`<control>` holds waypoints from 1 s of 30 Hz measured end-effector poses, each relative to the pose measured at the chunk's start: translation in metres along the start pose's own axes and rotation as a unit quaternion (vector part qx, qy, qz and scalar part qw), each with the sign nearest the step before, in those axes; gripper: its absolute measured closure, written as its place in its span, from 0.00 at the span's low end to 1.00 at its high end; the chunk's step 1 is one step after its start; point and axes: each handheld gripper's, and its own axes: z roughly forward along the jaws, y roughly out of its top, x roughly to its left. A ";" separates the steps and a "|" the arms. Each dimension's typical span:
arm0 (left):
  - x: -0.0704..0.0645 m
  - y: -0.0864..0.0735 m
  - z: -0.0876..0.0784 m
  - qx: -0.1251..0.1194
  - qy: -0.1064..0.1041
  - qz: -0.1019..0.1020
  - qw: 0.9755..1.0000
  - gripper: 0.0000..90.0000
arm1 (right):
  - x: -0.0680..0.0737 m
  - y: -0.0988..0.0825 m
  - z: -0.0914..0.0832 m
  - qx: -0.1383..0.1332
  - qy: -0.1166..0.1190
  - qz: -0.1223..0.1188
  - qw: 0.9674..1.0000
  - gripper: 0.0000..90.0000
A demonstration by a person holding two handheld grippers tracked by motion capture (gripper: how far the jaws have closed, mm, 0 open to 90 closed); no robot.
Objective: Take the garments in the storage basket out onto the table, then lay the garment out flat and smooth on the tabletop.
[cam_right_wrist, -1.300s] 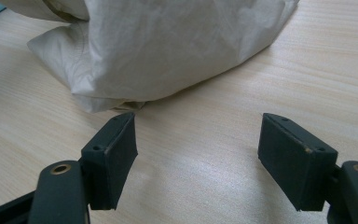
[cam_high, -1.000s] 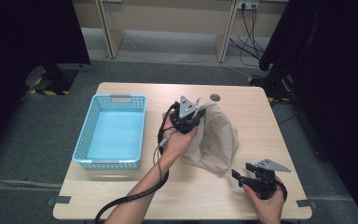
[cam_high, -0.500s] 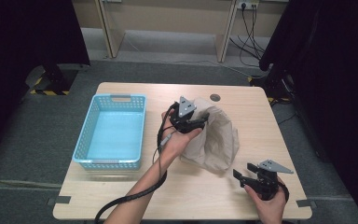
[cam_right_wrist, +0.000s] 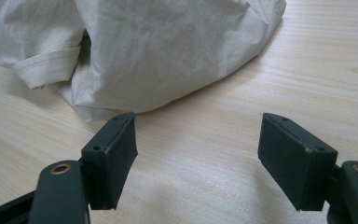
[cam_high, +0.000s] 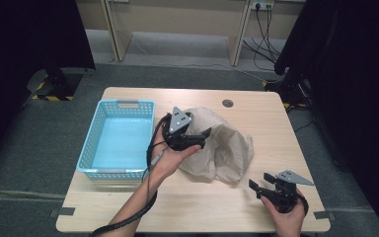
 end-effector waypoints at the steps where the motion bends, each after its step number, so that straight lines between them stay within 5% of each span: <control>1: 0.000 -0.002 -0.002 -0.001 0.000 -0.001 1.000 0.18 | 0.000 0.000 0.000 0.000 0.000 0.000 1.000 0.32; 20: -0.004 -0.033 -0.006 0.013 -0.008 -0.011 1.000 0.18 | 0.005 0.004 -0.003 -0.007 0.004 -0.008 1.000 0.35; 30: -0.005 -0.044 -0.017 0.019 -0.003 -0.011 1.000 0.18 | 0.025 0.025 -0.013 -0.034 0.020 -0.053 0.998 0.49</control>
